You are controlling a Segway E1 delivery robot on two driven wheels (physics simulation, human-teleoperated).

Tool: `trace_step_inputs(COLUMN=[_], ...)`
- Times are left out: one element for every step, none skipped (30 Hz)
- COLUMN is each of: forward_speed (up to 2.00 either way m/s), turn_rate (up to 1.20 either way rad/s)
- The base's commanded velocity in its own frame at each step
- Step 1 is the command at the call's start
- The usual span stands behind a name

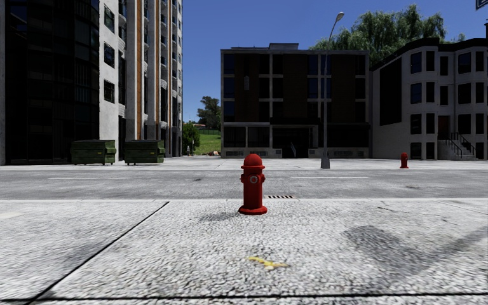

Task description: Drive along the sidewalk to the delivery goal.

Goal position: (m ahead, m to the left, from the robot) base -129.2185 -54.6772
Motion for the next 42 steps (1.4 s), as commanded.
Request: trace_step_inputs(forward_speed=[0.0,0.0,0.0,0.0,0.0,0.0,0.0,0.0,0.0,0.0,0.0,0.0,0.0,0.0,0.0,0.0,0.0,0.0,0.0,0.0,0.0,0.0,0.0,0.0,0.0,0.0,0.0,0.0,0.0,0.0,0.89,0.92,0.92,0.97,1.04,1.13,1.13,1.21,1.23,1.3,1.3,1.35], turn_rate=[0.0,0.0,0.0,0.0,0.0,0.0,0.0,0.0,0.0,0.0,0.0,0.0,0.0,0.0,0.0,0.0,0.0,0.0,0.0,0.0,0.0,0.0,0.0,0.0,0.0,0.0,0.0,0.0,0.0,0.0,-0.42,-0.42,-0.42,-0.42,-0.42,-0.42,-0.42,-0.42,-0.42,-0.42,-0.42,-0.42])
